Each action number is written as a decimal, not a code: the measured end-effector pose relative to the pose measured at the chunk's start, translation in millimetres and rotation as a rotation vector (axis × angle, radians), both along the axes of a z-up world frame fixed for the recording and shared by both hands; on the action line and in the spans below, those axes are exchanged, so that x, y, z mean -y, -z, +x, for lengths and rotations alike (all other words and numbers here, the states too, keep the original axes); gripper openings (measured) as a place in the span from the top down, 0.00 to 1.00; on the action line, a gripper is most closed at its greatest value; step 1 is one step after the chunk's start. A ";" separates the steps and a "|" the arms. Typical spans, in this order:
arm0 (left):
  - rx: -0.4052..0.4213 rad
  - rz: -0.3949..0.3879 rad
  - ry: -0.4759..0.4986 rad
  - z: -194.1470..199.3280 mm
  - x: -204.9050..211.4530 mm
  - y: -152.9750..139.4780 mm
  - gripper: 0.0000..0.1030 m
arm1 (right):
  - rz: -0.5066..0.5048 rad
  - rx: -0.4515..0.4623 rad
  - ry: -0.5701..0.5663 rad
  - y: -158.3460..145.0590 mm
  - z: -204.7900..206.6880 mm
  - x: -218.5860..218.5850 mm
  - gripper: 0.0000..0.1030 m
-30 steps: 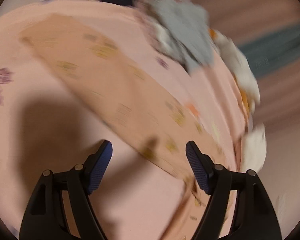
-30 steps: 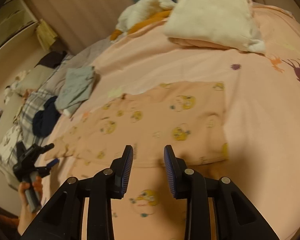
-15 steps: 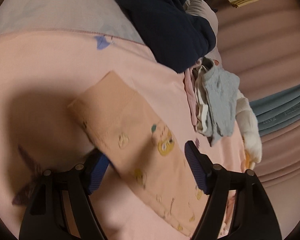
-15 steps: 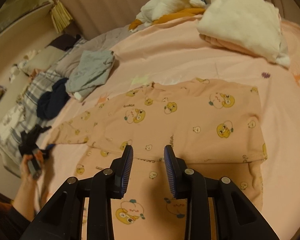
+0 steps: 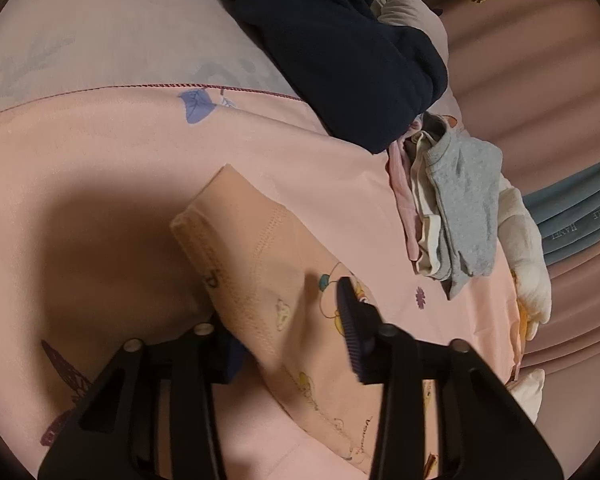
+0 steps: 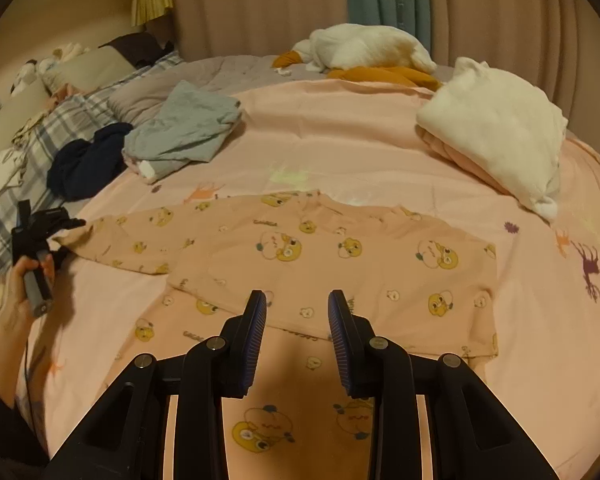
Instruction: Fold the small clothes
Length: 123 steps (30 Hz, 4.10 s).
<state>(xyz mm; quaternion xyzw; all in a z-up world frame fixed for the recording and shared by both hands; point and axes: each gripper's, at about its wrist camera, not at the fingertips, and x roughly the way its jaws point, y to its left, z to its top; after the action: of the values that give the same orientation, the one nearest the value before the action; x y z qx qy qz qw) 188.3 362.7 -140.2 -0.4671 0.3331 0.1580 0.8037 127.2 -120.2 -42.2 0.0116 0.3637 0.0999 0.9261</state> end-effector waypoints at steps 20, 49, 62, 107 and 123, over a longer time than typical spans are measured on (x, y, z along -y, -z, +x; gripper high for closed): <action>-0.013 0.189 0.069 2.1 26.5 -50.7 0.97 | 0.023 0.000 -0.003 -2.5 -0.6 -0.4 0.69; 0.169 0.555 0.810 31.9 404.3 -132.8 0.97 | 0.201 -0.057 0.208 19.0 -37.2 117.4 0.69; -0.030 0.463 1.099 32.6 502.0 -28.8 0.64 | 0.350 -0.097 0.250 41.5 -39.5 158.3 0.55; -0.043 0.369 0.746 17.2 277.5 -38.6 0.40 | 0.297 -0.227 0.336 66.4 46.1 160.1 0.90; -0.083 0.524 0.920 55.9 338.2 -9.8 0.69 | 0.277 -0.234 0.280 82.2 76.6 157.0 0.90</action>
<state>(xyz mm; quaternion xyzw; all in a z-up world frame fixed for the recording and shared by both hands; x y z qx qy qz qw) 244.2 24.5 -130.4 -0.0498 0.4846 -0.1146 0.8658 203.8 -277.1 -124.4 0.2005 0.4460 0.0173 0.8721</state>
